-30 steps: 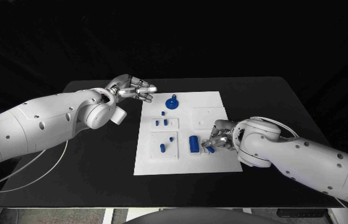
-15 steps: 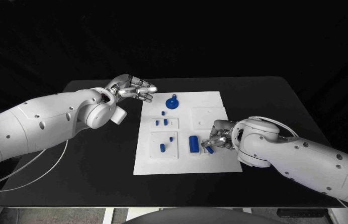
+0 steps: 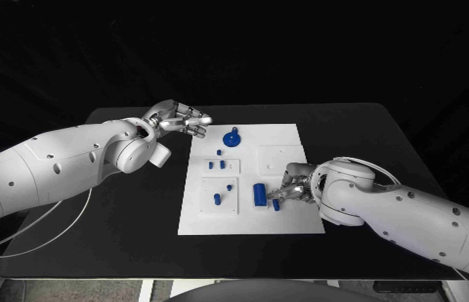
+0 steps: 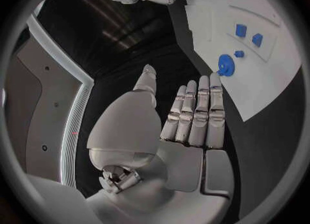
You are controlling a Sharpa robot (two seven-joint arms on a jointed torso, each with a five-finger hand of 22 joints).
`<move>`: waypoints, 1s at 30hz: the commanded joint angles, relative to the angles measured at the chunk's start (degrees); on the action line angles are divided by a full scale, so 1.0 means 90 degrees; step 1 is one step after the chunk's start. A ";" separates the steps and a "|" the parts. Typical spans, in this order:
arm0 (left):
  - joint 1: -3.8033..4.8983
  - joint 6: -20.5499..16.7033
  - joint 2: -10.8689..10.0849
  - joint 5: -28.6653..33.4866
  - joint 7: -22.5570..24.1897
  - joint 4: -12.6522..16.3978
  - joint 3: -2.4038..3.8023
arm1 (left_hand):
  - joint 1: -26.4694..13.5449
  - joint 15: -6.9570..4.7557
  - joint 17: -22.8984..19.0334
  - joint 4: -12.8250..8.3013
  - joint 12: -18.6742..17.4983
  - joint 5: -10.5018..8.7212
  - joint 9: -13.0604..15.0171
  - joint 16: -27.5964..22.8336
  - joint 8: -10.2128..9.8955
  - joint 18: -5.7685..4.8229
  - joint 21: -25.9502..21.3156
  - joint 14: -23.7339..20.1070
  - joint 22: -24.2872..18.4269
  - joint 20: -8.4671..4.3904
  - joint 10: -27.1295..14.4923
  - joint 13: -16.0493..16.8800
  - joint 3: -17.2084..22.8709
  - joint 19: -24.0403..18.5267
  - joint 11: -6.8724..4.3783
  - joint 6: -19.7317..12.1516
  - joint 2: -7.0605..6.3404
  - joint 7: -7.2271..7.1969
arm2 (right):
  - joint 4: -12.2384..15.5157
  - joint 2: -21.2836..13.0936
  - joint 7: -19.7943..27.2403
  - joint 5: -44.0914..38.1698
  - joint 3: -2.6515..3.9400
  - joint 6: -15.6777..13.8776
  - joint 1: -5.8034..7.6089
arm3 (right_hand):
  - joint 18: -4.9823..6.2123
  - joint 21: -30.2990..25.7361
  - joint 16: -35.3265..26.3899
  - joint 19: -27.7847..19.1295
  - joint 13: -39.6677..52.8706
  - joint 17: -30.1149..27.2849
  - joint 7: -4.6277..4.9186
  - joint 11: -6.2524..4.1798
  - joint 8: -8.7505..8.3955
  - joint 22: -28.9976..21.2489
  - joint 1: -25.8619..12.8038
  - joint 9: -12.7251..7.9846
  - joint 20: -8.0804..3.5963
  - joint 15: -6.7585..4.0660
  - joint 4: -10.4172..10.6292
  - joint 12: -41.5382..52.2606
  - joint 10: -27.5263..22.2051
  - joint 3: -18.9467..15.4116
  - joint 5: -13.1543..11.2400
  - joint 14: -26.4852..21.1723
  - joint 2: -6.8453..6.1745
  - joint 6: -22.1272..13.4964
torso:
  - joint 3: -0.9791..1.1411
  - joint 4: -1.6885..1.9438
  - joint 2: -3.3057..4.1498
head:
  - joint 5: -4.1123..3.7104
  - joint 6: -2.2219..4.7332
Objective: Assemble the parts on the task board
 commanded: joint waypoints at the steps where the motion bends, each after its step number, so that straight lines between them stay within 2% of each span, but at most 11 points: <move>1: 0.0000 0.0063 0.0007 -0.0018 0.0016 0.0016 0.0004 | 0.0001 0.0004 -0.0008 -0.0013 0.0010 0.0000 0.0000 -0.0027 0.0037 -0.0011 -0.0031 -0.0041 -0.0010 0.0005 0.0028 0.0004 -0.0014 -0.0020 0.0009 0.0041 0.0073 0.0002 | 0.0024 0.0020 0.0020 0.0037 -0.0014 0.0211 -0.0019 | -0.0071 0.0015 0.0016 0.0095 0.0008 0.0008 -0.0010 0.0004 -0.0004 0.0851 0.0039 -0.0005 0.0039 0.0009 0.0123 0.0017 0.0039 0.0016 -0.0066 0.0059 -0.0114 0.0049 | 0.0000 -0.0001 0.0000 | 0.0000 -0.0008; 5: 0.0000 0.0065 0.0010 -0.0019 0.0012 0.0011 0.0004 | 0.0001 0.0004 -0.0008 -0.0013 0.0010 0.0000 0.0000 -0.0027 0.0037 -0.0011 -0.0031 -0.0041 -0.0010 0.0005 0.0028 0.0004 -0.0014 -0.0020 0.0009 0.0041 0.0073 0.0002 | 0.0013 0.0019 0.0014 -0.0049 -0.0014 0.0191 -0.0019 | -0.0070 0.0015 0.0011 0.0094 0.0016 0.0009 -0.0009 0.0003 -0.0003 0.0851 0.0084 -0.0004 0.0038 0.0008 0.0348 0.0019 0.0041 0.0111 -0.0249 0.0057 -0.0270 0.0053 | 0.0002 -0.0003 0.0000 | -0.0002 -0.0009; 13: 0.0000 0.0066 0.0015 -0.0020 0.0005 0.0004 0.0004 | 0.0001 0.0004 -0.0008 -0.0013 0.0010 0.0000 0.0000 -0.0027 0.0037 -0.0011 -0.0031 -0.0041 -0.0010 0.0005 0.0028 0.0004 -0.0014 -0.0020 0.0009 0.0041 0.0073 0.0002 | 0.0012 -0.0007 0.0038 -0.0050 -0.0013 0.0110 -0.0019 | -0.0061 -0.0039 -0.0024 0.0083 0.0008 -0.0019 0.0000 0.0010 -0.0004 0.0839 0.0122 -0.0003 0.0042 0.0012 0.0484 -0.0010 0.0026 0.0156 -0.0354 0.0059 -0.0354 0.0034 | 0.0009 0.0000 0.0001 | 0.0000 -0.0006; 17: 0.0000 0.0066 0.0013 -0.0021 0.0001 -0.0001 0.0004 | 0.0001 0.0004 -0.0008 -0.0013 0.0010 0.0000 0.0000 -0.0027 0.0037 -0.0011 -0.0031 -0.0041 -0.0010 0.0005 0.0028 0.0004 -0.0014 -0.0020 0.0009 0.0041 0.0073 0.0002 | 0.0029 -0.0059 0.0106 0.0036 -0.0011 -0.0004 -0.0019 | -0.0057 -0.0055 -0.0056 0.0081 -0.0008 -0.0045 0.0005 0.0010 -0.0002 0.0836 0.0120 -0.0001 0.0037 0.0008 0.0681 -0.0040 0.0011 0.0117 -0.0411 0.0055 -0.0525 0.0018 | 0.0012 -0.0006 0.0001 | 0.0000 0.0008; 19: 0.0000 0.0067 0.0013 -0.0022 -0.0001 -0.0003 0.0004 | 0.0001 0.0004 -0.0008 -0.0013 0.0010 0.0000 0.0000 -0.0027 0.0037 -0.0011 -0.0031 -0.0041 -0.0010 0.0005 0.0028 0.0004 -0.0014 -0.0020 0.0009 0.0041 0.0073 0.0002 | 0.0044 -0.0107 0.0192 0.0120 -0.0008 -0.0100 -0.0019 | -0.0060 -0.0087 -0.0094 0.0073 -0.0022 -0.0067 0.0008 0.0006 0.0001 0.0829 0.0161 -0.0001 0.0016 -0.0005 0.0883 -0.0084 -0.0004 0.0056 -0.0425 0.0049 -0.0662 -0.0007 | 0.0010 -0.0008 0.0000 | 0.0000 0.0014; 21: 0.0000 0.0069 0.0012 -0.0023 -0.0002 -0.0003 0.0004 | 0.0001 0.0004 -0.0008 -0.0013 0.0010 0.0000 0.0000 -0.0027 0.0037 -0.0011 -0.0031 -0.0041 -0.0010 0.0005 0.0028 0.0004 -0.0014 -0.0020 0.0009 0.0041 0.0073 0.0002 | 0.0059 -0.0150 0.0300 0.0162 -0.0004 -0.0204 -0.0019 | -0.0064 -0.0100 -0.0122 0.0070 -0.0012 -0.0085 0.0014 0.0006 0.0002 0.0828 0.0245 0.0002 0.0012 -0.0007 0.0959 -0.0089 -0.0005 -0.0050 -0.0430 0.0051 -0.0721 -0.0025 | 0.0010 -0.0009 -0.0003 | -0.0002 0.0018; 26: -0.0001 0.0069 0.0010 -0.0025 -0.0002 -0.0005 0.0003 | 0.0001 0.0004 -0.0008 -0.0013 0.0010 0.0000 0.0000 -0.0027 0.0037 -0.0011 -0.0031 -0.0041 -0.0010 0.0005 0.0028 0.0004 -0.0014 -0.0020 0.0009 0.0041 0.0073 0.0002 | 0.0097 -0.0274 0.0577 0.0311 0.0027 -0.0493 -0.0020 | -0.0058 -0.0120 -0.0159 0.0069 -0.0008 -0.0112 0.0021 0.0007 -0.0001 0.0823 0.0319 0.0001 0.0006 -0.0012 0.0991 -0.0104 -0.0013 -0.0118 -0.0429 0.0048 -0.0802 -0.0046 | 0.0013 -0.0012 -0.0003 | -0.0002 0.0034; 30: -0.0001 0.0068 0.0008 -0.0026 -0.0003 -0.0006 0.0003 | -0.0006 0.0004 -0.0008 -0.0010 0.0010 -0.0001 0.0000 -0.0026 0.0035 -0.0011 -0.0031 -0.0044 -0.0010 0.0005 0.0033 0.0005 -0.0018 -0.0023 0.0007 0.0046 0.0078 0.0001 | 0.0119 -0.0358 0.0695 0.0431 0.0060 -0.0599 -0.0020 | -0.0051 -0.0138 -0.0190 0.0073 -0.0007 -0.0136 0.0027 0.0008 -0.0001 0.0820 0.0339 0.0003 0.0003 -0.0016 0.1051 -0.0122 -0.0022 -0.0172 -0.0430 0.0048 -0.0824 -0.0071 | 0.0015 -0.0008 -0.0001 | -0.0014 0.0041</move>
